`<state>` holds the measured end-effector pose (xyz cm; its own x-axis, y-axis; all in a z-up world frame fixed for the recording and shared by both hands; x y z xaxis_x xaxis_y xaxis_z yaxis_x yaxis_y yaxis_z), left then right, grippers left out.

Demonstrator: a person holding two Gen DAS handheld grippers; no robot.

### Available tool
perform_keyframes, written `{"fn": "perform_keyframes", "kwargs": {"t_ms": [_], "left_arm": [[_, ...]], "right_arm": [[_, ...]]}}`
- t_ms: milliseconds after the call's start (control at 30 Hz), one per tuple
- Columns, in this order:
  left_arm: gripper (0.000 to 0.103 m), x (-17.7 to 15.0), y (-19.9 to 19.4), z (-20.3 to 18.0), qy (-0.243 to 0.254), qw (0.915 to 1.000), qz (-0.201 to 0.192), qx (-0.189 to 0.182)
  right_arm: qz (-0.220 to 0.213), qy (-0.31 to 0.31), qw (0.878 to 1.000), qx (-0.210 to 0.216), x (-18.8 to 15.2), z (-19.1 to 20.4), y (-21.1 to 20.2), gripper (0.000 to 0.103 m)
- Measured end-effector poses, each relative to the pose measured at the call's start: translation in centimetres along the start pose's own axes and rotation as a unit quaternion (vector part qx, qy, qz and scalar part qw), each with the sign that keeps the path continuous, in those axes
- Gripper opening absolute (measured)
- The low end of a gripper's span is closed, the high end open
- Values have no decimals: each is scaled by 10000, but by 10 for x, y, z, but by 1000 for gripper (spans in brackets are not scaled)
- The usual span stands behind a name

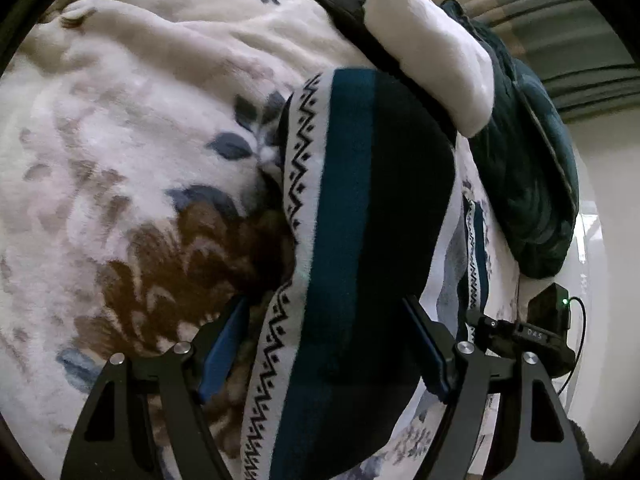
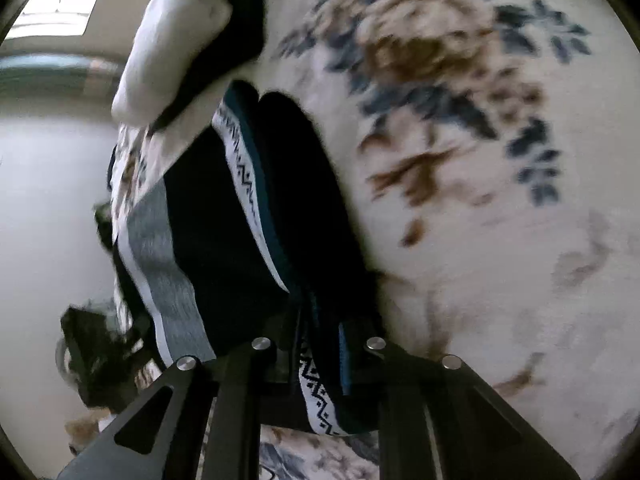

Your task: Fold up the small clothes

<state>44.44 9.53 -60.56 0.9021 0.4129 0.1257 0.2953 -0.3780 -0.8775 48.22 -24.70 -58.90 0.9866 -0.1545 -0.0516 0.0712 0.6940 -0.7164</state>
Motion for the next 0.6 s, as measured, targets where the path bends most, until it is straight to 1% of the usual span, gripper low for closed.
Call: {"fn": "perform_keyframes", "kwargs": {"t_ms": [33, 100, 167, 200, 267, 300, 367, 433, 467, 500, 533, 567, 600], "left_arm": [[75, 1, 0, 0, 22, 10000, -4, 22], [75, 2, 3, -1, 44, 10000, 26, -32], [75, 3, 8, -1, -36, 9997, 57, -247], [76, 5, 11, -1, -120, 9990, 89, -410], [79, 7, 18, -2, -254, 9969, 132, -734], [80, 8, 22, -2, -307, 9958, 138, -849], [80, 11, 28, -5, -402, 9925, 149, -1147], [80, 15, 29, -10, -450, 9898, 96, -1351], [78, 18, 27, -13, -446, 9891, -43, -1404], [59, 21, 21, -18, -388, 9884, -243, -1449], [47, 23, 17, -22, -282, 9891, -341, -1405], [42, 23, 16, -26, -218, 9897, -349, -1370], [36, 25, 13, -30, -156, 9900, -366, -1350]], "right_arm": [[99, -75, 9999, -39, -1, -2, -2, 15], [473, -189, 9987, -29, -5, 0, 8, 22], [551, -33, 9984, 151, 1, -1, 8, 49], [455, 8, 9987, 247, 9, -3, 7, 60], [357, 131, 9974, 618, 23, -8, 10, 71], [383, 209, 9964, 728, 28, -11, 17, 71], [616, 353, 9895, 1263, 33, -10, 40, 71], [731, 370, 9836, 1608, 33, -6, 52, 74], [796, 286, 9796, 1820, 32, 1, 59, 74], [805, 196, 9796, 1829, 31, 5, 62, 74], [759, 69, 9806, 1805, 29, 11, 65, 70], [749, 52, 9804, 1824, 25, 14, 65, 38], [758, 105, 9801, 1832, 22, 15, 64, 26]]}}
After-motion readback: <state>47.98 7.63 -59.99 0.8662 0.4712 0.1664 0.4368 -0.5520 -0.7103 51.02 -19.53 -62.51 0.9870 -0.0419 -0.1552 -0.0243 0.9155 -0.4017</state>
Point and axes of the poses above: each gripper's, at about its wrist camera, not at the fingertips, and y roughly the way its jaws point, z to its left, x to its top, the point moved 9 cm from there along y, roughly the way its jaws point, and after that the axes turned 11 degrees about x, right-handed, at the moved point
